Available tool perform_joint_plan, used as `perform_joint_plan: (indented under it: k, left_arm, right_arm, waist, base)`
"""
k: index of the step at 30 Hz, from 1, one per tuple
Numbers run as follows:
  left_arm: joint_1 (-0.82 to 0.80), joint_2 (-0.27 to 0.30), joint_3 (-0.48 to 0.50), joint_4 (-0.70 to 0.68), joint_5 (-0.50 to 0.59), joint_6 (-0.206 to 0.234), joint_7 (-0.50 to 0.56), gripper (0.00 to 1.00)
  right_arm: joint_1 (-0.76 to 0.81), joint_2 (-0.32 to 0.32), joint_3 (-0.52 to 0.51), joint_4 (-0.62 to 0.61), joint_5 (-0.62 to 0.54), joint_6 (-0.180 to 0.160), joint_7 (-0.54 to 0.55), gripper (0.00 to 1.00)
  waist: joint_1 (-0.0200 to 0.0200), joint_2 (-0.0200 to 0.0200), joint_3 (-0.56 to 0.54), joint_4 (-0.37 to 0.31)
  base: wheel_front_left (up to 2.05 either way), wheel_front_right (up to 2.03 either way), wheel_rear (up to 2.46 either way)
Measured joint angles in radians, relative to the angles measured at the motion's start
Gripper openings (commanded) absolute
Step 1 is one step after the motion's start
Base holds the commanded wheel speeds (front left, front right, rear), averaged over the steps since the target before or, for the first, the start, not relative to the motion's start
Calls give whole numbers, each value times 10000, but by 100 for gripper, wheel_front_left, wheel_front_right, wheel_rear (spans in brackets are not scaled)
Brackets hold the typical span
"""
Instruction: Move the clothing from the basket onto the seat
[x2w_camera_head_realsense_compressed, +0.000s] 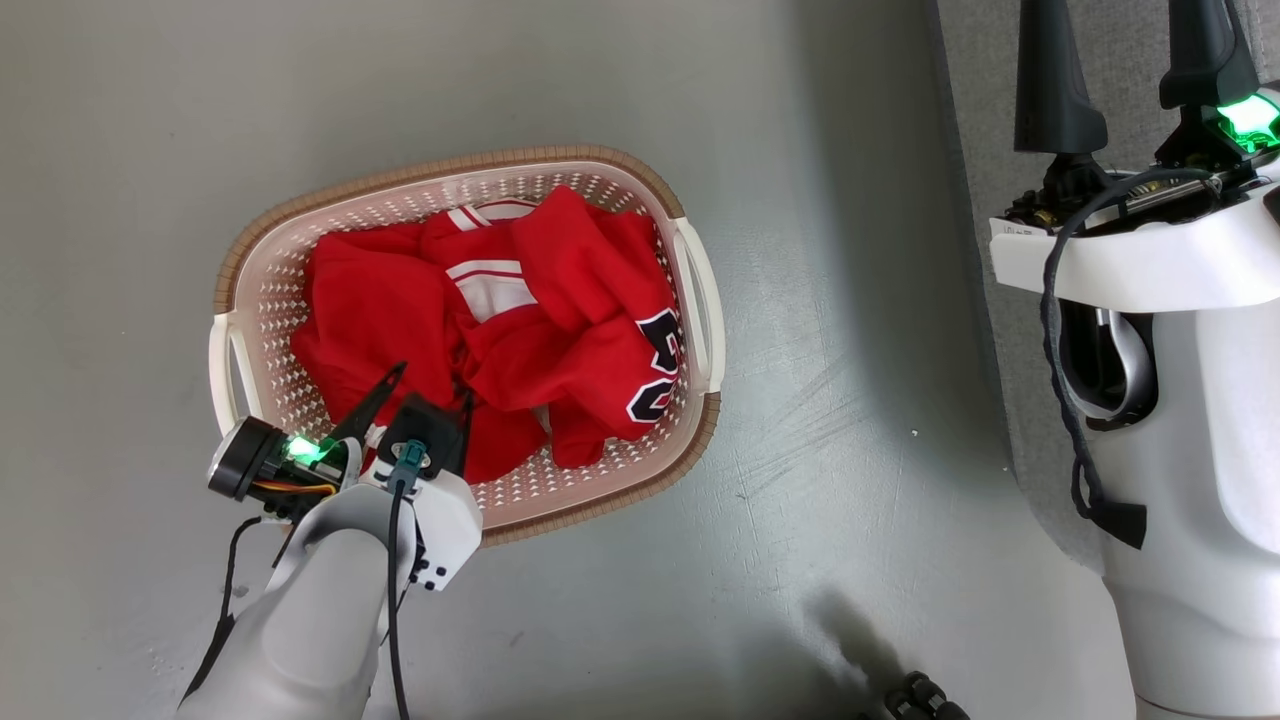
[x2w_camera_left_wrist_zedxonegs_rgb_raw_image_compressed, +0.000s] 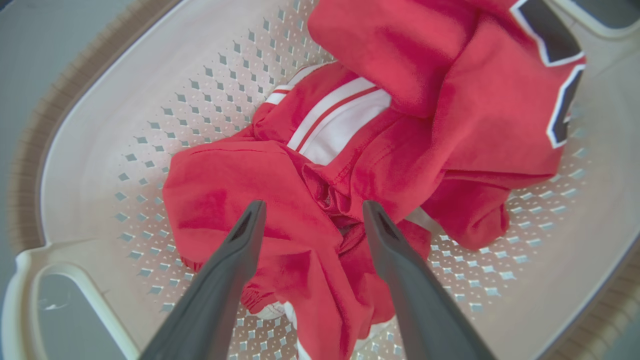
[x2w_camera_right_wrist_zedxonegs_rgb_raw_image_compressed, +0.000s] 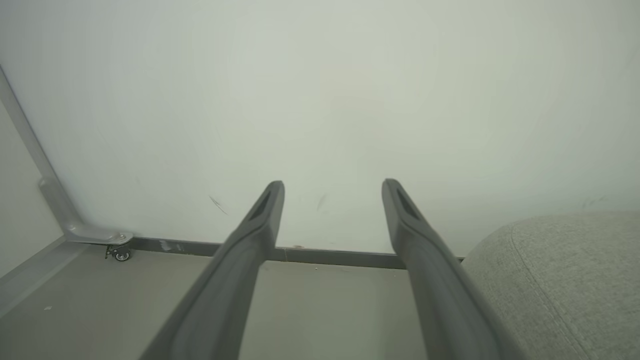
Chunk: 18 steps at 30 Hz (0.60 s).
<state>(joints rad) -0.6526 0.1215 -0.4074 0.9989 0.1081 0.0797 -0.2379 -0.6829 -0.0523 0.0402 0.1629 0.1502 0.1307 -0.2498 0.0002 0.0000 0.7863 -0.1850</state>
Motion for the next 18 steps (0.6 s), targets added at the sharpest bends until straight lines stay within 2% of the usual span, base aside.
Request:
perform_joint_plan:
  k: [10,18]
  left_arm:
    - [-137,-23,38,500,-77,36,291,100]
    - [-418,-40,244,826,-84,537,738,100]
  right_arm:
    - [-10,-10,27,-31,21,0,-12,100]
    - [-10,-12,-67,-36,98,0,-13,100]
  waist:
    - [0,0,64,-78]
    - [-1,0,198,-170]
  base:
    - [0,0,0]
    - [0,0,0]
